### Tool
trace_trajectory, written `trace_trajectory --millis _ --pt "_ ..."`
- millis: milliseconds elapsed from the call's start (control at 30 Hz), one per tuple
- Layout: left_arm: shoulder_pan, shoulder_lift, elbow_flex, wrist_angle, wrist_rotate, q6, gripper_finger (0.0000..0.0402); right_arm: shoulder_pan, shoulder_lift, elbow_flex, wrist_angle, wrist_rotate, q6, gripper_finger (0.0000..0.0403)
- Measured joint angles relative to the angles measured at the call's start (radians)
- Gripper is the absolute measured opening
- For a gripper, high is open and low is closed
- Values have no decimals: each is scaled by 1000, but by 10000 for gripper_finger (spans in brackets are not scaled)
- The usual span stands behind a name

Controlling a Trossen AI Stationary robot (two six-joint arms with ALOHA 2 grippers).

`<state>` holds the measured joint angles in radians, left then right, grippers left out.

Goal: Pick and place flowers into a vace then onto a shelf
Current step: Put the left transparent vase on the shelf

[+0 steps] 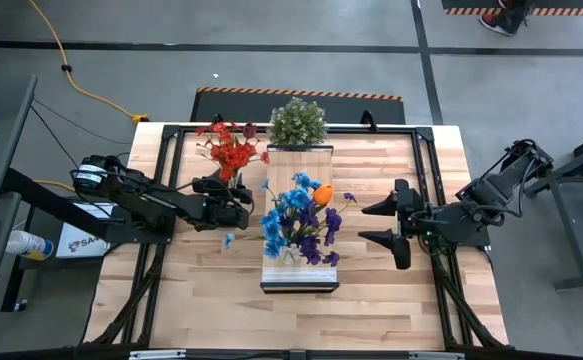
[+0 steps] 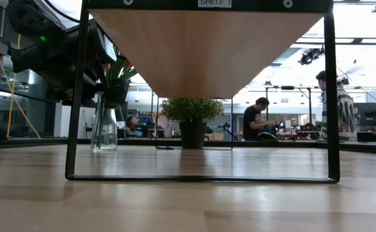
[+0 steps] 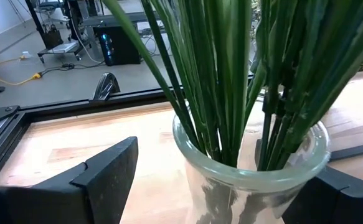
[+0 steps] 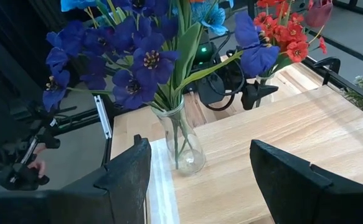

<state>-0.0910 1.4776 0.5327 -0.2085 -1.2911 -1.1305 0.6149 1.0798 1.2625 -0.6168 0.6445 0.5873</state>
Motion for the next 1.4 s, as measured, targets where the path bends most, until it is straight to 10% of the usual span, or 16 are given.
trace_trajectory --millis 300,700,1400 --pt "0 0 0 -3 1 0 347 0 0 0 1 -6 2 261" --pt "0 52 3 45 21 -9 204 1 0 0 1 -11 19 261" --pt "0 64 25 59 49 -26 201 1 0 0 2 -8 17 261"
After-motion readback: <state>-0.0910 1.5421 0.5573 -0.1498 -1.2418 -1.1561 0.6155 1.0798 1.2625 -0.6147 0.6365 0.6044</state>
